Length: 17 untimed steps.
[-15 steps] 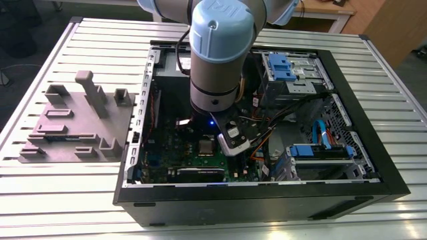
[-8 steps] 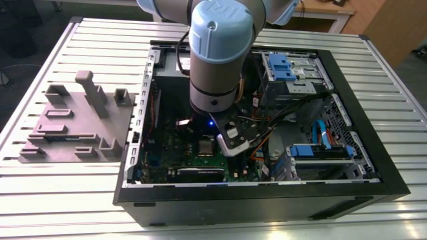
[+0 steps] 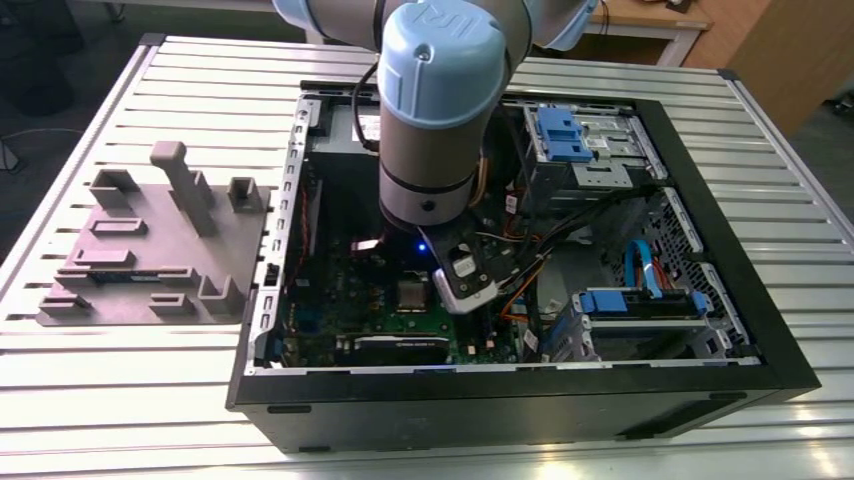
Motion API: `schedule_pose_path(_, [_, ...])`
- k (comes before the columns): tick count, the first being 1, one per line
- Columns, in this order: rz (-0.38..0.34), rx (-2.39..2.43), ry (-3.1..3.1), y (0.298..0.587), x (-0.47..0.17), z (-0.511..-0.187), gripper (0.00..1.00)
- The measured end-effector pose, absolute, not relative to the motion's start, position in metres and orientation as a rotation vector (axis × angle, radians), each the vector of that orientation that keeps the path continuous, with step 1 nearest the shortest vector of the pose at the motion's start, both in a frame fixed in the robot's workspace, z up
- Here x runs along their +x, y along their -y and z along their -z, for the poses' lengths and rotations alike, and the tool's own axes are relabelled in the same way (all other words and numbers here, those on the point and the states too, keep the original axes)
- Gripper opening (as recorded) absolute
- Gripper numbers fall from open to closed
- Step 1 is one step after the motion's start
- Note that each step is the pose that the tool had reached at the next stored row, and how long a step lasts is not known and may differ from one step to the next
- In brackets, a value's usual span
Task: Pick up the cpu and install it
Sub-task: 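Place the cpu into insertion slot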
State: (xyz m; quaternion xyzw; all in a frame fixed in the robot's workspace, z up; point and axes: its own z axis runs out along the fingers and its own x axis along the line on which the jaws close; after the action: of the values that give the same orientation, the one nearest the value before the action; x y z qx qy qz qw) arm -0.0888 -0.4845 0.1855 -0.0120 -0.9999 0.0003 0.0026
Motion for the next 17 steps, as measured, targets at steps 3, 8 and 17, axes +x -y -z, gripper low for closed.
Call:
schedule_pose_path(3, [-0.001, -0.038, 3.136, 0.4845, -0.0888, -0.1855, 0.54])
schedule_pose_path(8, [-0.001, -0.037, 3.136, 0.4844, -0.0886, -0.1891, 0.54])
schedule_pose_path(17, [-0.001, -0.037, 3.136, 0.4845, -0.0887, -0.1914, 0.54])
